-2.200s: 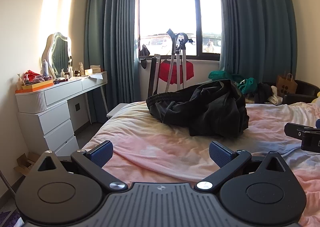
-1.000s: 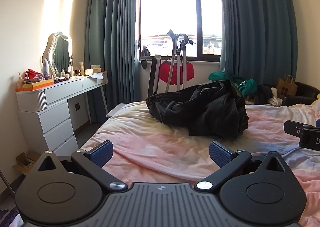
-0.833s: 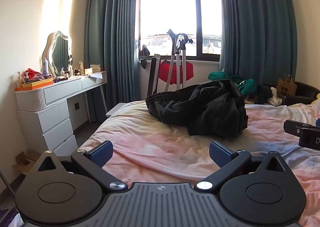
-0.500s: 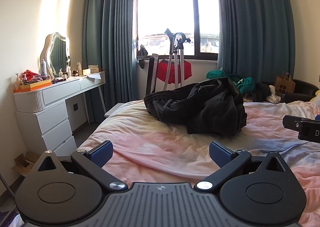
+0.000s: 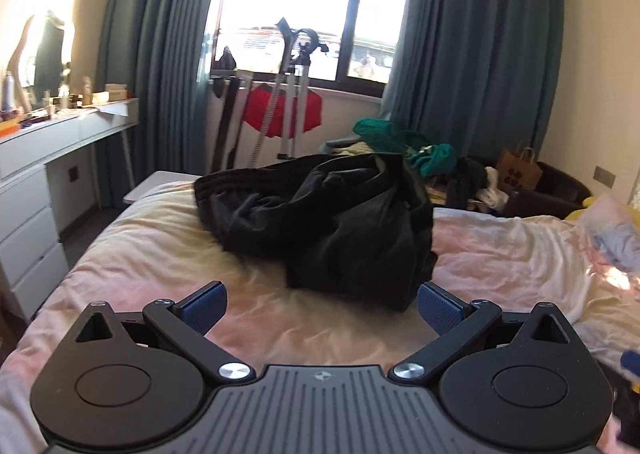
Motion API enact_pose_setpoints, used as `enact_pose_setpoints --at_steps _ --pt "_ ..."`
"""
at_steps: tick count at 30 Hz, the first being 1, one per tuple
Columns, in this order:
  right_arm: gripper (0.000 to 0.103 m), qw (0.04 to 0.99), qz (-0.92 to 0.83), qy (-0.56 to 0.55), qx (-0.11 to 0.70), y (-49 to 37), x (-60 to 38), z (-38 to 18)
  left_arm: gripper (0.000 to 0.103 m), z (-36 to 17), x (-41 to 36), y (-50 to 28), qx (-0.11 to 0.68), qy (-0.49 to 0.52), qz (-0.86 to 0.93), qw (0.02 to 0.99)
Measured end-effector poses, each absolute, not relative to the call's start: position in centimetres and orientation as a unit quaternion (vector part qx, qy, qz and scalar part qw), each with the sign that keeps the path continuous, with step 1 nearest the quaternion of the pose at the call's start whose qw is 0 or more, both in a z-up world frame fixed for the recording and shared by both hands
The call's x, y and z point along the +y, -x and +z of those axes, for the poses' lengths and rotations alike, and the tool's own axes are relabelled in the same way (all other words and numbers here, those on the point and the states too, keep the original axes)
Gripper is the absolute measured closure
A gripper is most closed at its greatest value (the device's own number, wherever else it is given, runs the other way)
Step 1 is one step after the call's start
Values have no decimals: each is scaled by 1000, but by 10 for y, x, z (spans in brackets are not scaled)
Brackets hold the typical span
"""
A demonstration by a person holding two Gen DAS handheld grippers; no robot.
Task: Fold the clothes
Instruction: 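Grasp the black shorts by the ribbed waistband with the left tool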
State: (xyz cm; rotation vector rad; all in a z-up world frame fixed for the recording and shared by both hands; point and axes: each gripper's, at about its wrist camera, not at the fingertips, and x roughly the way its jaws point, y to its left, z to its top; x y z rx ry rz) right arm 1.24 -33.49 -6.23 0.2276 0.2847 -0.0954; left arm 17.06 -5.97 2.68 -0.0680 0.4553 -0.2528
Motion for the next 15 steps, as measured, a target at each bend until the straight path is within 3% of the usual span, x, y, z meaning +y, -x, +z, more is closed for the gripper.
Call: enact_pose_setpoints --at_steps 12,15 --pt "0 962 -61 -169 207 -66 -354 -117 2 64 -186 -470 233 -19 -113 966" --pt "0 961 -68 -156 217 -92 -354 -136 9 58 -203 -542 269 22 -95 958"
